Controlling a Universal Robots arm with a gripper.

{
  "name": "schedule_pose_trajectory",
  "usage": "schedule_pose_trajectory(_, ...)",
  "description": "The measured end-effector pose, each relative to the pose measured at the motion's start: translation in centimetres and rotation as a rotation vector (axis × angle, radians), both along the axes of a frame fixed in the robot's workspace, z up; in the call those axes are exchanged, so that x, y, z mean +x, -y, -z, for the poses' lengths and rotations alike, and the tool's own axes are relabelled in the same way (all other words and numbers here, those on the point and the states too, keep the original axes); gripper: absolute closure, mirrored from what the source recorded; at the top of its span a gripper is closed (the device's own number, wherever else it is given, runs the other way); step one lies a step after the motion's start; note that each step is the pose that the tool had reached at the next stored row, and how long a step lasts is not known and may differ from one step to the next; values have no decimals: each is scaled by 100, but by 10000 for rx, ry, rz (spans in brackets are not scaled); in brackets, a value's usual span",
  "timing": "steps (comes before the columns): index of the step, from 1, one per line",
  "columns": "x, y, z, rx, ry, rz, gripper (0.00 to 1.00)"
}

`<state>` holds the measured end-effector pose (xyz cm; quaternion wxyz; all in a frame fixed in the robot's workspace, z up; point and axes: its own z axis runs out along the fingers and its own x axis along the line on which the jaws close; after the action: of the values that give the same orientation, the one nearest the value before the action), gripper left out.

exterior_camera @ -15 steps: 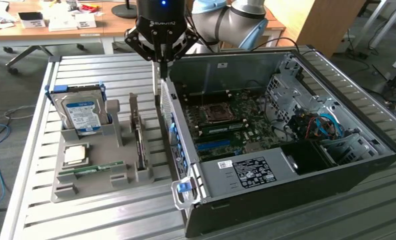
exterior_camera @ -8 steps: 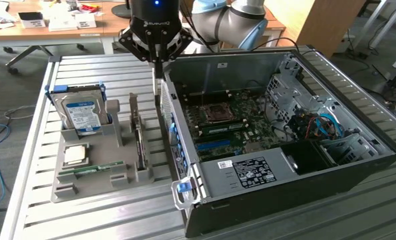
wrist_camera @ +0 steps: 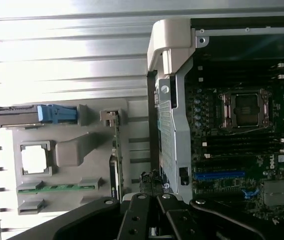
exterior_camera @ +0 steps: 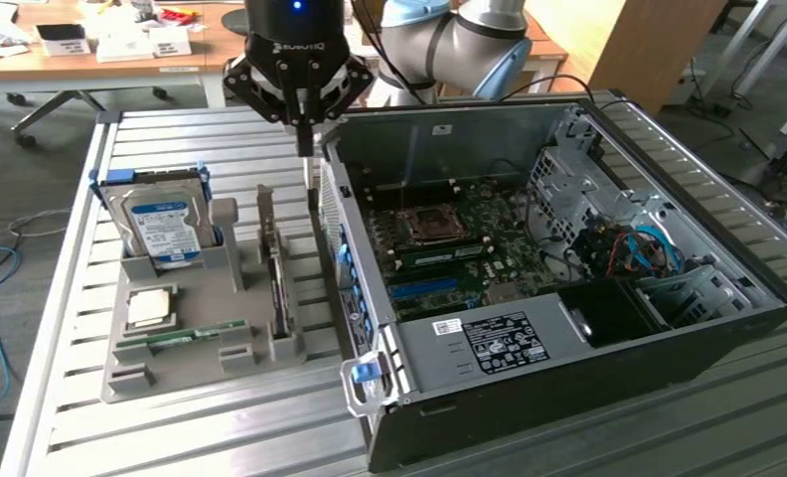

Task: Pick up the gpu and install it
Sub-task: 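Reach for the gpu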

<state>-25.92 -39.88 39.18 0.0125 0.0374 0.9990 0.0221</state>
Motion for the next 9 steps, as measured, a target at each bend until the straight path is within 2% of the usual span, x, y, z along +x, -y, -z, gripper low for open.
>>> schedule_pose_trajectory(9, -113, 0, 1, 0, 0, -1, 89)
